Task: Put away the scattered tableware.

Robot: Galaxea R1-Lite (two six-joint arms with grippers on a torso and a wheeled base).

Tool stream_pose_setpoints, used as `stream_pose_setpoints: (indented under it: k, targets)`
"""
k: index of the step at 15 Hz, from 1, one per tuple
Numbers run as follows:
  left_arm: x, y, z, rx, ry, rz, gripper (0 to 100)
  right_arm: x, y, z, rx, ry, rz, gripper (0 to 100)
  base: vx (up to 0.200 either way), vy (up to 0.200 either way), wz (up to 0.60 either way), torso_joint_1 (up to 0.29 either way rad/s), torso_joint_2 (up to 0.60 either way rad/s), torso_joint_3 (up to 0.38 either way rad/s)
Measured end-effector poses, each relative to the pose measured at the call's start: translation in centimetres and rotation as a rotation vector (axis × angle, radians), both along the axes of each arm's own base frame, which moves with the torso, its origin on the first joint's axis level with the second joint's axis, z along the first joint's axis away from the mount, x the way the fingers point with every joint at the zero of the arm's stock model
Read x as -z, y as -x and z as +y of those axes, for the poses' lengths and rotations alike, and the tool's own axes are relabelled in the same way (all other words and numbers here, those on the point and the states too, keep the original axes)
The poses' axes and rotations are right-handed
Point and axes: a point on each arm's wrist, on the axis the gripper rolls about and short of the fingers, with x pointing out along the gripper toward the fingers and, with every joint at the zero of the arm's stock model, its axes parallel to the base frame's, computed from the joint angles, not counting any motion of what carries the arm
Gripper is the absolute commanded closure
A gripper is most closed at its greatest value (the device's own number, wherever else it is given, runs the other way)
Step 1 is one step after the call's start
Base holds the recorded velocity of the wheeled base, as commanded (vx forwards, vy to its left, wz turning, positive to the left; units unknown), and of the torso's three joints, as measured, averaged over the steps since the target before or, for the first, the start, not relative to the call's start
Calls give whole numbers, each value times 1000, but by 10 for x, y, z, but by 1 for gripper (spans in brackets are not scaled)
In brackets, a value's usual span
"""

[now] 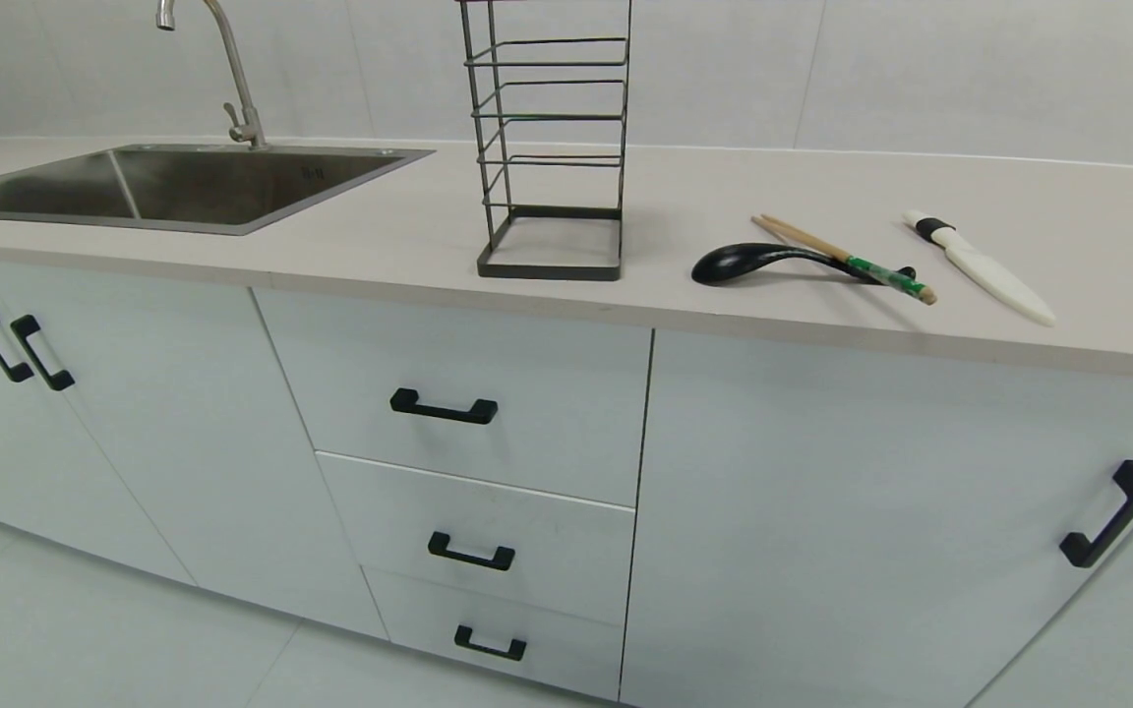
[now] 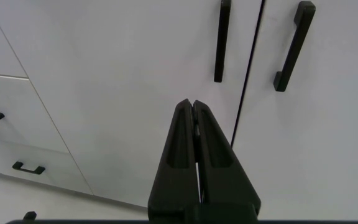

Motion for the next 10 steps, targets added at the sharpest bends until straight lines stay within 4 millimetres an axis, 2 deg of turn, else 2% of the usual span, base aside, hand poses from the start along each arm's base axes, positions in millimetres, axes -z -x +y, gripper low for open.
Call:
stream_pose_setpoints:
  k: [3, 6, 10]
  targets:
    - [-4, -14, -2, 54, -355, -23, 0, 0, 0, 0, 0, 0, 0, 100, 0, 0, 0, 0, 0, 0]
    - [-4, -29, -4, 123, -596, -37, 0, 0, 0, 0, 0, 0, 0, 100, 0, 0, 0, 0, 0, 0]
    - [17, -45, -5, 274, -901, 53, 0, 0, 0, 0, 0, 0, 0, 100, 0, 0, 0, 0, 0, 0]
